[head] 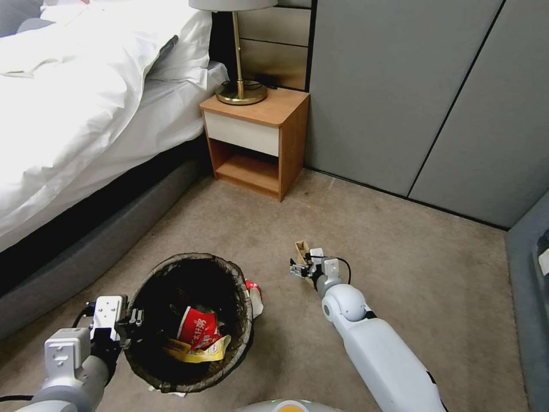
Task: Pick up the trash bin, then pick up the garbage from the floor and place it into the trash bin.
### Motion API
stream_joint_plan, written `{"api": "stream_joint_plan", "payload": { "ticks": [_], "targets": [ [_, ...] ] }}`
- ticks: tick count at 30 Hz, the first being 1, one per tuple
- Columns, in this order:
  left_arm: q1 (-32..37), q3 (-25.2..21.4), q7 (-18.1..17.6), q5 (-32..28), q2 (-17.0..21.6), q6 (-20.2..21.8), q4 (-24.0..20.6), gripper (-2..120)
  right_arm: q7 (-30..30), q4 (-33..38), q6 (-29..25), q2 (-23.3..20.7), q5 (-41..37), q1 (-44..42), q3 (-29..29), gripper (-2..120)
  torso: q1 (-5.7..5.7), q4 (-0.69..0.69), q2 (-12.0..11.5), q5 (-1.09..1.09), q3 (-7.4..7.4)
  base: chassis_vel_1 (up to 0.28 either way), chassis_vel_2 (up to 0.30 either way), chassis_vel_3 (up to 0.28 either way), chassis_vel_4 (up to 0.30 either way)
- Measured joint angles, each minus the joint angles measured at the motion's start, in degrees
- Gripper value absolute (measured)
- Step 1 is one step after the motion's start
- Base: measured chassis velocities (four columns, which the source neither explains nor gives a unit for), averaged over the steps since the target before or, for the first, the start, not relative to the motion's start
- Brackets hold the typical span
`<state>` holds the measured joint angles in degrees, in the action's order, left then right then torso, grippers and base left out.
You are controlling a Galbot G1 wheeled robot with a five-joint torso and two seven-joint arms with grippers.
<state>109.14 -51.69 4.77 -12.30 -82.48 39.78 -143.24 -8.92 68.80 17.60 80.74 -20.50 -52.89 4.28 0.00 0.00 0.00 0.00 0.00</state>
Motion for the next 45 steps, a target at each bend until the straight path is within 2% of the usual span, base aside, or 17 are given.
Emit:
{"api": "stream_joint_plan", "payload": {
  "ticks": [7,10,12,13,15,16,18,19,24,29,31,33,35,41,43,44,45],
  "targets": [
    [-0.1,0.5,0.1,0.5,-0.2,0.0,0.0,0,1.2,-8.5,-2.1,1.8,0.1,2.6,0.0,100,0.0,0.0,0.0,0.0,0.0,0.0,0.0,0.0,0.0],
    [0.0,0.5,0.1,0.6,-0.3,0.0,0.0,0,1.3,-12.0,-3.1,2.7,0.4,3.8,0.0,93,0.0,0.0,0.0,0.01,0.0,0.0,0.0,0.0,0.0],
    [0.2,0.4,0.1,0.6,-0.3,0.0,0.0,0,1.3,-15.2,-4.6,3.3,0.4,5.0,-0.2,83,0.0,0.01,0.0,0.0,0.0,0.0,0.0,0.0,0.0],
    [0.2,0.4,0.1,0.6,-0.3,0.0,0.0,0,1.3,-15.2,-4.6,3.3,0.4,5.0,-0.2,83,0.0,0.01,0.0,0.0,0.0,0.0,0.0,0.0,0.0],
    [0.2,0.4,0.1,0.7,-0.3,0.0,0.0,0,1.4,-16.0,-5.4,3.3,0.2,5.2,-0.7,71,0.0,0.0,0.0,0.0,0.0,0.0,0.0,0.0,0.0],
    [0.2,0.4,0.1,0.7,-0.3,0.0,0.0,0,1.4,-16.0,-5.4,3.3,0.2,5.2,-0.7,71,0.0,0.0,0.0,0.0,0.0,0.0,0.0,0.0,0.0],
    [0.2,0.6,0.2,0.7,-0.3,0.1,0.0,0,1.4,-15.6,-5.8,3.0,0.1,4.9,-0.8,60,0.0,0.0,0.0,-0.01,0.0,0.0,0.0,0.0,0.0],
    [0.2,0.6,0.2,0.7,-0.3,0.1,0.0,0,1.4,-15.6,-5.8,3.0,0.1,4.9,-0.8,60,0.0,0.0,0.0,-0.01,0.0,0.0,0.0,0.0,0.0],
    [0.2,0.7,0.2,0.8,-0.3,0.2,0.0,0,1.0,-14.4,-6.5,2.2,0.3,4.3,-0.9,38,0.0,0.01,0.0,0.01,0.0,0.0,0.0,0.0,0.0],
    [0.2,0.8,0.2,0.8,-0.3,0.2,0.0,0,0.8,-13.6,-6.5,1.8,0.5,3.9,-0.9,25,0.0,0.0,0.0,0.01,-0.01,0.0,0.0,0.0,0.0],
    [0.2,0.8,0.2,0.8,-0.3,0.2,0.0,0,0.5,-12.9,-6.8,1.7,0.9,3.6,-0.9,13,0.0,0.01,0.0,0.0,0.0,0.0,0.0,0.0,0.0],
    [0.2,0.8,0.2,0.8,-0.2,0.2,0.0,0,0.5,-12.7,-6.9,1.7,1.1,3.5,-0.9,10,0.0,0.0,0.0,0.01,-0.01,0.0,0.0,0.0,0.0],
    [0.2,0.8,0.2,0.8,-0.2,0.3,0.0,0,0.5,-12.5,-7.2,1.7,1.7,3.4,-0.6,1,0.0,0.0,0.0,0.0,0.0,0.0,0.0,0.0,0.0],
    [0.2,0.8,0.3,0.9,-0.2,0.3,0.0,0,0.5,-8.7,-7.4,1.2,3.9,2.1,1.4,0,0.0,0.01,0.0,0.01,0.0,0.0,0.0,0.0,0.0],
    [0.2,0.8,0.3,0.9,-0.2,0.3,0.0,0,1.1,-0.9,-6.9,0.0,6.7,-0.1,3.5,0,0.0,0.0,0.0,0.02,0.0,0.0,0.0,0.0,0.0],
    [0.2,0.8,0.3,0.9,-0.2,0.3,0.0,0,1.1,-0.9,-6.9,0.0,6.7,-0.1,3.5,0,0.0,0.0,0.0,0.02,0.0,0.0,0.0,0.0,0.0],
    [0.2,0.7,0.3,0.9,-0.2,0.4,0.0,0,1.8,4.1,-6.0,-0.8,7.3,-1.2,4.4,0,0.0,-0.01,0.0,0.01,-0.01,0.0,0.0,0.0,0.0]
  ]
}}
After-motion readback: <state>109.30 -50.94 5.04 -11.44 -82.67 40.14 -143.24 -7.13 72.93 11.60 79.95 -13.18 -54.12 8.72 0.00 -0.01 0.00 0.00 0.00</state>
